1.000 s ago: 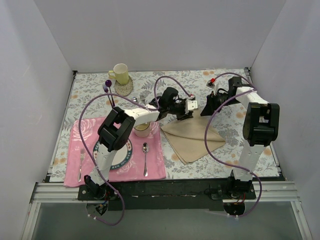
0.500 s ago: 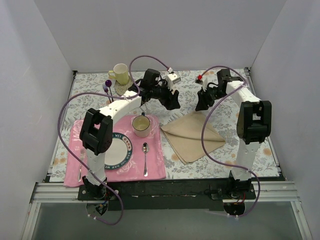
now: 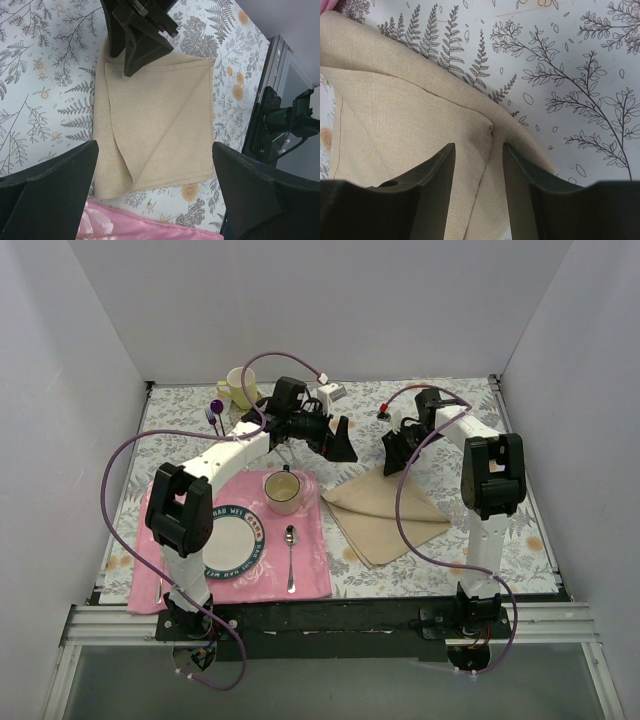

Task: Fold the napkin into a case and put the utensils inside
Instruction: Fold the top corner of the square-folded napkin at the center of the board.

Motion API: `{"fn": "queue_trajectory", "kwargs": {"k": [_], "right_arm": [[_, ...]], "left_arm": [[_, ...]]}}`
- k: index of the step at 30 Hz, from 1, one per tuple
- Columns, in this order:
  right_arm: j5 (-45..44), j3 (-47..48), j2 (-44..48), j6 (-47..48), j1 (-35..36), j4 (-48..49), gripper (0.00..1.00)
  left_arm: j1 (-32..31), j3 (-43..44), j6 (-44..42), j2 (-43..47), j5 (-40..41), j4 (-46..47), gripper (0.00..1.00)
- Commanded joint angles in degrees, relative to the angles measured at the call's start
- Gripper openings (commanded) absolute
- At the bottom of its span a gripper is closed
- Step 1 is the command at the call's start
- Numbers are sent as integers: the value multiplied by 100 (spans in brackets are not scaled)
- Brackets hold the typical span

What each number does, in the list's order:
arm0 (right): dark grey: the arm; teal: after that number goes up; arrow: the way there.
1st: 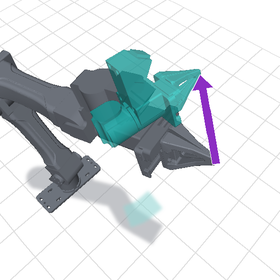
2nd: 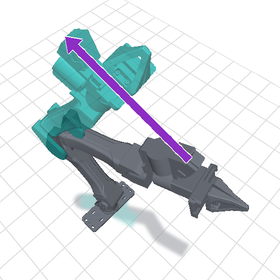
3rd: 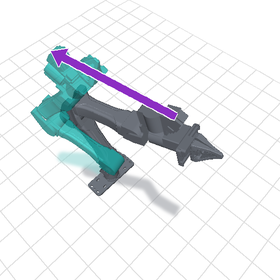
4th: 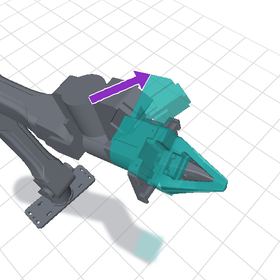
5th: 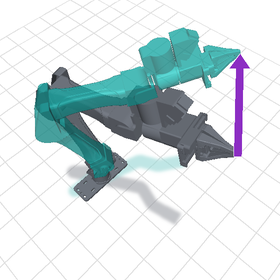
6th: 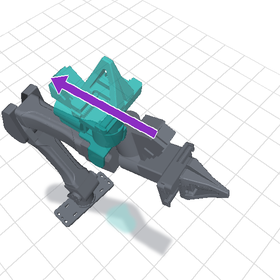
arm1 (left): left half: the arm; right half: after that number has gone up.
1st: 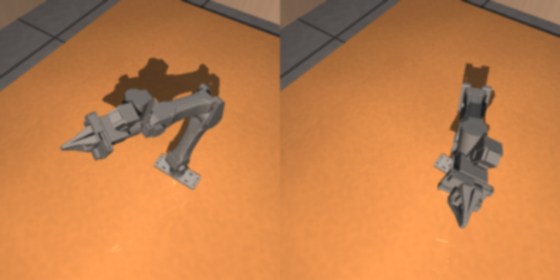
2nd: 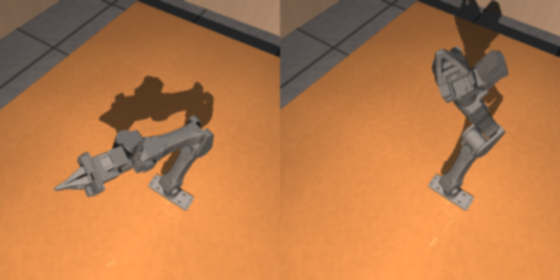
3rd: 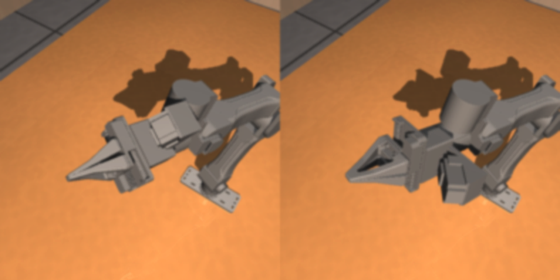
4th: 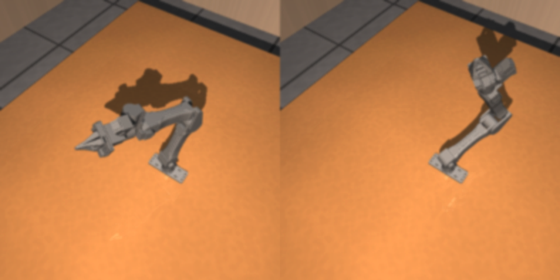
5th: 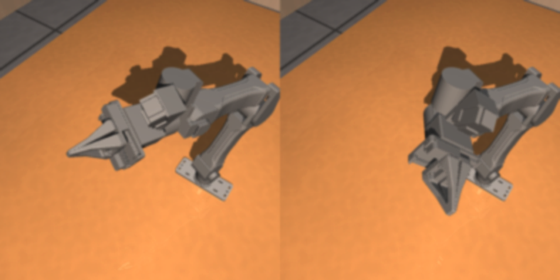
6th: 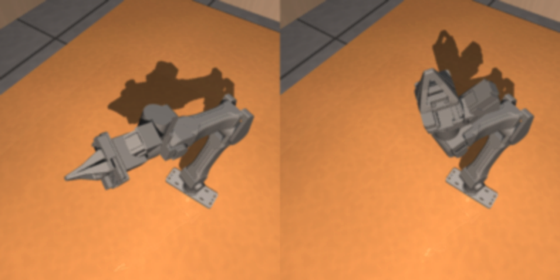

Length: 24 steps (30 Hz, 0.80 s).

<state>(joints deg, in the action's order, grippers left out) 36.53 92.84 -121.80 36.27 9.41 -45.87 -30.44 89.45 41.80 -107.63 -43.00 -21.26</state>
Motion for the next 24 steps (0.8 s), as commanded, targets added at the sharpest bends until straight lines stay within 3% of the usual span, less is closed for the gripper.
{"fn": "queue_trajectory", "kwargs": {"k": [1,16,24], "right_arm": [[117,402,-125,-269,35,-80,50],[425,868,-564,-367,131,-256,50],[469,867,-573,-138,140,-388,40]], "left_arm": [[55,99,127,340,-261,-72,98],[99,-42,-128,366,-217,-36,98],[117,-112,-190,392,-182,-37,98]]}}
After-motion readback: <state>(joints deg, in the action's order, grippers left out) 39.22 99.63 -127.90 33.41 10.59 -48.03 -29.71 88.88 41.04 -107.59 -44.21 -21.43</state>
